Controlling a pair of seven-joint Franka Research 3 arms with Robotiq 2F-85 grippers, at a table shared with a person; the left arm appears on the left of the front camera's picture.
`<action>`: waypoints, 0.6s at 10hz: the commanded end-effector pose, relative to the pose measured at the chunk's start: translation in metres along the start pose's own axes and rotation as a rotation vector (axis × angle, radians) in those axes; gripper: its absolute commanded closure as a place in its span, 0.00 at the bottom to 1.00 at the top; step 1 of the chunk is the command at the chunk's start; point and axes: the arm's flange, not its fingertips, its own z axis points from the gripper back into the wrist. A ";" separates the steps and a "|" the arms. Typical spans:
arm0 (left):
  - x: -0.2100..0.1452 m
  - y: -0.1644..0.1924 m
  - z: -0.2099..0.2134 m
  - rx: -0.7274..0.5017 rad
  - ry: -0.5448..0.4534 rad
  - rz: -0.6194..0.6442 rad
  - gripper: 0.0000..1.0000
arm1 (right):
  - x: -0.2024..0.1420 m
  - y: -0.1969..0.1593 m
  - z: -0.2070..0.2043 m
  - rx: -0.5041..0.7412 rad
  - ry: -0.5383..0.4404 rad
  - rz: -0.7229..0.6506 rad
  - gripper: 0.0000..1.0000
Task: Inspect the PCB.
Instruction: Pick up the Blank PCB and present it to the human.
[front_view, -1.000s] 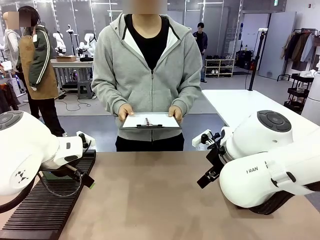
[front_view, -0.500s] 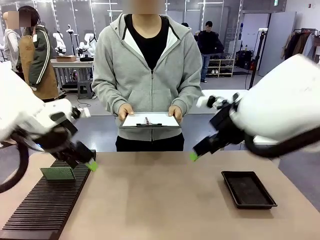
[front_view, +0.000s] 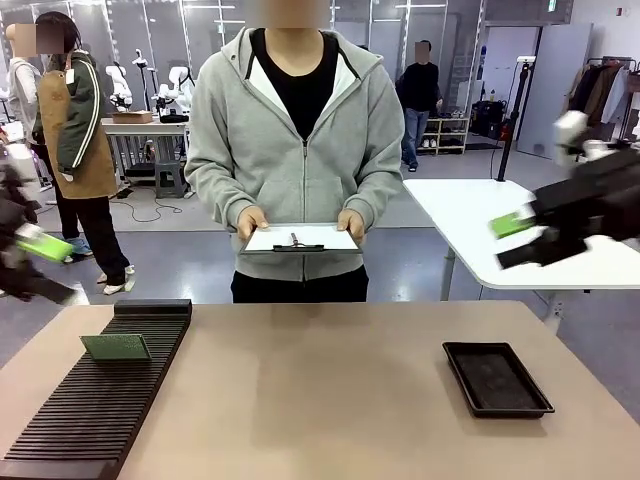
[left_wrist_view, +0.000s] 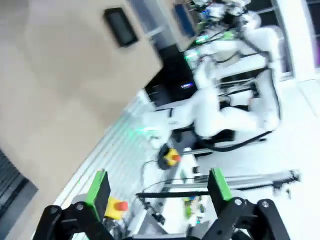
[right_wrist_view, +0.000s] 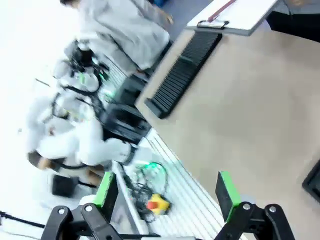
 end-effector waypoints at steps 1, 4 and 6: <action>-0.012 0.036 0.046 -0.167 -0.092 0.029 0.00 | -0.018 -0.040 0.044 0.059 -0.106 -0.130 0.00; -0.048 0.078 0.100 -0.227 -0.251 -0.103 0.00 | -0.050 -0.092 0.087 0.124 -0.195 -0.272 0.00; -0.063 0.092 0.118 -0.206 -0.314 -0.106 0.00 | -0.063 -0.107 0.094 0.153 -0.229 -0.305 0.00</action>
